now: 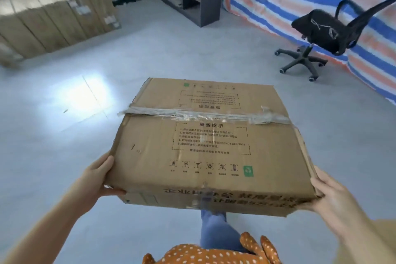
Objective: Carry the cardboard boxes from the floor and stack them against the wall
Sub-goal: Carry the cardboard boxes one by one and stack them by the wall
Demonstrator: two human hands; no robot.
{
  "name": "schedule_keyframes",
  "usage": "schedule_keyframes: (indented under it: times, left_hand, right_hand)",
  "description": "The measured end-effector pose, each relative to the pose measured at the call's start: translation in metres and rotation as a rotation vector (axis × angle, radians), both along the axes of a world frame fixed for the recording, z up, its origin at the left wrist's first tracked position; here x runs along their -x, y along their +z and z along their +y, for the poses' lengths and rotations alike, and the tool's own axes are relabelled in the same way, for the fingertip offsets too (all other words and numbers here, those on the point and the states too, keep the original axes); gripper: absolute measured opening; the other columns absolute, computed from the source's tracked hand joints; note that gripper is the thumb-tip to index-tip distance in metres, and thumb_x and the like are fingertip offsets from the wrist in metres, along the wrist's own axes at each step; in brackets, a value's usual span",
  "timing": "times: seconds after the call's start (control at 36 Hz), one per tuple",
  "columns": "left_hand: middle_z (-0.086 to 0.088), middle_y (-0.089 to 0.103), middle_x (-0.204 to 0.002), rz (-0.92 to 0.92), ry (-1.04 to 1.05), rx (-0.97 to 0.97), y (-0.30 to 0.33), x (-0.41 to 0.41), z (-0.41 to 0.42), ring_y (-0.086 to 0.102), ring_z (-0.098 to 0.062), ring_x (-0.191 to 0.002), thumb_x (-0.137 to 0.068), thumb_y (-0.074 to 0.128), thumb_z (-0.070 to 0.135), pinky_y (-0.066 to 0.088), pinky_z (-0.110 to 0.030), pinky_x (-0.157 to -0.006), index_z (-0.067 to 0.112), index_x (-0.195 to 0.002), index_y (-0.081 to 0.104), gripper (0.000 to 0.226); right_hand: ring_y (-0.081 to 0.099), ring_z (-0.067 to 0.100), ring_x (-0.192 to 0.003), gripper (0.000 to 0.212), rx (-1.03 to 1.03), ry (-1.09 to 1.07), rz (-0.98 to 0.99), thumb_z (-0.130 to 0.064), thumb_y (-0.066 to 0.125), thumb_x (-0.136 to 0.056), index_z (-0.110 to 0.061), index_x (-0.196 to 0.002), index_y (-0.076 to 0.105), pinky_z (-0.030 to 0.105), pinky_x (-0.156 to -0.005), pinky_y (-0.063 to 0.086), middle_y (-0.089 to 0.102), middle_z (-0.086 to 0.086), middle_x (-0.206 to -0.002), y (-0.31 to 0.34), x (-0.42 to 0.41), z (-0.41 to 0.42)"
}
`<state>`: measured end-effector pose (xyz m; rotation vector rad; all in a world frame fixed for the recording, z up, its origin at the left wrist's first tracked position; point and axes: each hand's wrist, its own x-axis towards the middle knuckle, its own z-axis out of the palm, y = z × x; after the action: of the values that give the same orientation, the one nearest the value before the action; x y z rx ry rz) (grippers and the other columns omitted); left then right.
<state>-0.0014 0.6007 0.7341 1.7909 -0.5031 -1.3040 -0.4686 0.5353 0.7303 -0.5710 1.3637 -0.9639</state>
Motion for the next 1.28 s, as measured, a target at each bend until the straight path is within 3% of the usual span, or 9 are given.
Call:
schedule_keyframes:
  times: [0.14,0.31,0.44,0.56,0.72,0.86,0.97,1.28]
  left_hand:
    - [0.001,0.060,-0.127,-0.026,0.147,-0.001,-0.002,-0.024,-0.046,0.057,-0.027,-0.114,-0.102,0.039,0.025,0.059,-0.051,-0.066,0.025,-0.134,0.052,0.034]
    - [0.007,0.062,-0.117,-0.003,0.311,0.009,0.001,-0.040,-0.106,0.059,-0.024,-0.107,-0.102,0.040,0.023,0.060,-0.046,-0.060,0.029,-0.124,0.055,0.028]
    - [0.002,0.062,-0.115,0.023,0.457,0.006,-0.004,-0.048,-0.152,0.059,-0.027,-0.101,-0.102,0.039,0.022,0.059,-0.046,-0.057,0.025,-0.121,0.058,0.027]
    - [0.003,0.060,-0.113,0.038,0.545,0.034,-0.005,-0.062,-0.188,0.056,-0.022,-0.095,-0.103,0.038,0.020,0.059,-0.046,-0.057,0.026,-0.117,0.058,0.026]
    - [-0.001,0.062,-0.111,0.085,0.606,0.052,-0.013,-0.115,-0.243,0.056,-0.021,-0.094,-0.102,0.038,0.021,0.058,-0.050,-0.058,0.021,-0.116,0.059,0.025]
    - [0.002,0.062,-0.113,0.101,0.590,0.075,-0.017,-0.188,-0.297,0.057,-0.020,-0.097,-0.102,0.038,0.021,0.058,-0.052,-0.063,0.021,-0.121,0.058,0.027]
    - [0.002,0.063,-0.109,0.107,0.585,0.093,-0.006,-0.252,-0.341,0.056,-0.021,-0.094,-0.102,0.039,0.023,0.057,-0.053,-0.066,0.023,-0.115,0.060,0.025]
    - [0.000,0.067,-0.108,0.107,0.549,0.123,0.009,-0.403,-0.454,0.060,-0.022,-0.090,-0.102,0.038,0.025,0.051,-0.059,-0.083,0.020,-0.122,0.060,0.030]
  right_hand:
    - [0.065,0.031,-0.101,0.043,-0.004,0.170,0.006,-0.002,0.031,-0.100,-0.020,-0.131,0.056,0.058,-0.062,0.056,0.068,0.005,-0.118,-0.008,-0.038,-0.107]
    - [0.066,0.029,-0.100,0.043,-0.055,0.286,0.001,-0.005,0.031,-0.101,-0.021,-0.134,0.053,0.059,-0.069,0.053,0.069,0.003,-0.118,0.000,-0.076,-0.234]
    - [0.072,0.019,-0.083,0.041,-0.060,0.393,0.041,-0.004,0.030,-0.101,-0.028,-0.111,0.062,0.046,-0.056,0.058,0.073,-0.005,-0.105,0.012,-0.112,-0.326]
    - [0.072,0.019,-0.082,0.046,-0.059,0.477,0.053,-0.003,0.029,-0.101,-0.027,-0.104,0.069,0.048,-0.055,0.058,0.074,-0.005,-0.102,0.016,-0.147,-0.387]
    - [0.072,0.017,-0.082,0.046,-0.058,0.556,0.046,-0.004,0.030,-0.101,-0.027,-0.101,0.070,0.047,-0.058,0.057,0.074,-0.004,-0.103,0.014,-0.216,-0.458]
    - [0.072,0.015,-0.077,0.049,-0.029,0.576,0.041,-0.002,0.029,-0.101,-0.025,-0.100,0.072,0.043,-0.051,0.057,0.074,-0.005,-0.097,0.013,-0.289,-0.510]
    - [0.072,0.018,-0.075,0.064,-0.003,0.599,0.047,-0.002,0.028,-0.101,-0.038,-0.083,0.077,0.051,-0.058,0.055,0.075,-0.003,-0.094,0.019,-0.350,-0.551]
    - [0.073,0.021,-0.074,0.064,0.031,0.582,0.017,-0.001,0.029,-0.100,-0.038,-0.082,0.077,0.054,-0.056,0.054,0.076,-0.001,-0.091,0.027,-0.494,-0.659]
